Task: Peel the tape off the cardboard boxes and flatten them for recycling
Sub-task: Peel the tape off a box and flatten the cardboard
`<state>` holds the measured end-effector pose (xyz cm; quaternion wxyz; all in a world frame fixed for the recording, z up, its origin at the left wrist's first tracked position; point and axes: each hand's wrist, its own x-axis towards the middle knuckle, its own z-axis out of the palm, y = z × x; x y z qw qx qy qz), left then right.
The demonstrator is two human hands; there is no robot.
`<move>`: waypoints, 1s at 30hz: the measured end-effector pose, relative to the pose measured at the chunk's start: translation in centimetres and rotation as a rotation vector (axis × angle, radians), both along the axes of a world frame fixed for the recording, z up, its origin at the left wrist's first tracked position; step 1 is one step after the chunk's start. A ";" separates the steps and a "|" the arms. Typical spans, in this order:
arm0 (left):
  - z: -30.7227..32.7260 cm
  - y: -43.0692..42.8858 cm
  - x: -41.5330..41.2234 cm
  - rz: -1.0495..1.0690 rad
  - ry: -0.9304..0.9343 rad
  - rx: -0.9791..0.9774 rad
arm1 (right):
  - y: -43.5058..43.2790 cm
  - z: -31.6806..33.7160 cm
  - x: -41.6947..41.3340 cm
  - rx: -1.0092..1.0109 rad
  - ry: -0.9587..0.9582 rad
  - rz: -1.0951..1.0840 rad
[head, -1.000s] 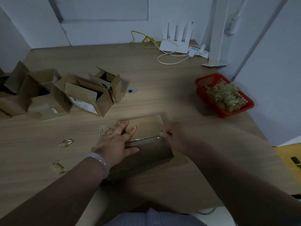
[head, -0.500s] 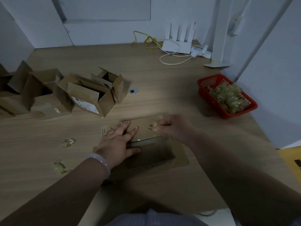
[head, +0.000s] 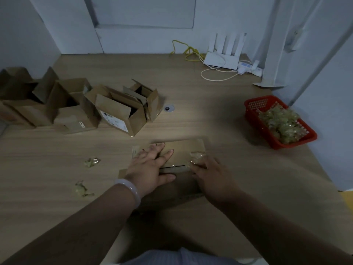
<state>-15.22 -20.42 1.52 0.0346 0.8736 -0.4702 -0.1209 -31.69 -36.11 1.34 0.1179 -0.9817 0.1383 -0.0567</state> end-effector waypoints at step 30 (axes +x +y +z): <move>-1.1 9.4 2.2 0.629 0.471 -0.591 | 9.9 0.2 9.0 0.148 0.023 0.006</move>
